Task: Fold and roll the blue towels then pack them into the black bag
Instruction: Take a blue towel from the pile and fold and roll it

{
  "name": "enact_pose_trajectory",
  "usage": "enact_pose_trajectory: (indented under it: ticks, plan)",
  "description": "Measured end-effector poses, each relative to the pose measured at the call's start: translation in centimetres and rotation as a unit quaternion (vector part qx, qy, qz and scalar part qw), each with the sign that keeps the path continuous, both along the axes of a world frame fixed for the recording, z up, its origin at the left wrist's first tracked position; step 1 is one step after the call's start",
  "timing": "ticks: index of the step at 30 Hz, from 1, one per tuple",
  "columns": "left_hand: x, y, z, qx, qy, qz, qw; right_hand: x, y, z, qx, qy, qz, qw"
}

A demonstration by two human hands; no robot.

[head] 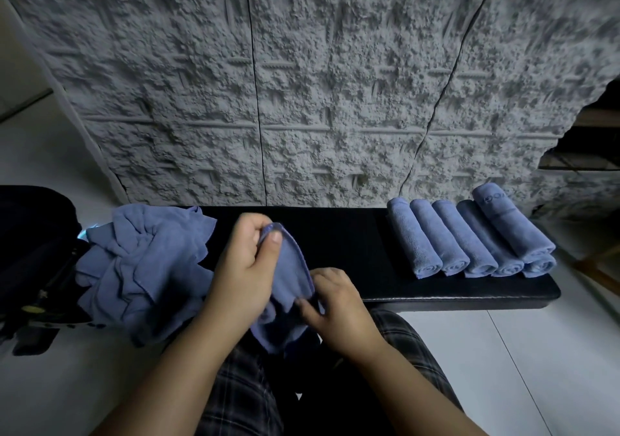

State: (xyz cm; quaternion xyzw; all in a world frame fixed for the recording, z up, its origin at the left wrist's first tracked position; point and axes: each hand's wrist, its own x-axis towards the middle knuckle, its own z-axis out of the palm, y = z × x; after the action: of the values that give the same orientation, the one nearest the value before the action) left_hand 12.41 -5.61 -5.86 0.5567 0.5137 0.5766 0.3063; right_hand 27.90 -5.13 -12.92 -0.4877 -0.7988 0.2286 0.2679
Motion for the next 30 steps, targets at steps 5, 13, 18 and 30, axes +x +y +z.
enact_pose_trajectory:
  ticks: [5,13,18,30]
  plan:
    - [-1.5,-0.8,2.3,0.024,-0.014,-0.003,1.000,-0.5,-0.5,3.8,-0.087,0.160,-0.089,0.979]
    - [-4.1,-3.3,6.7,0.059,0.021,0.078,0.995,-0.5,0.0,12.3,-0.019,0.208,-0.108,0.972]
    - [-5.6,-4.5,11.7,0.112,0.020,0.094,0.989,-0.2,-0.9,16.5,-0.011,0.235,-0.114,0.965]
    - [-1.2,-7.5,16.6,0.034,0.093,-0.128,0.987,-1.6,-6.3,26.1,-0.005,0.302,0.012,0.953]
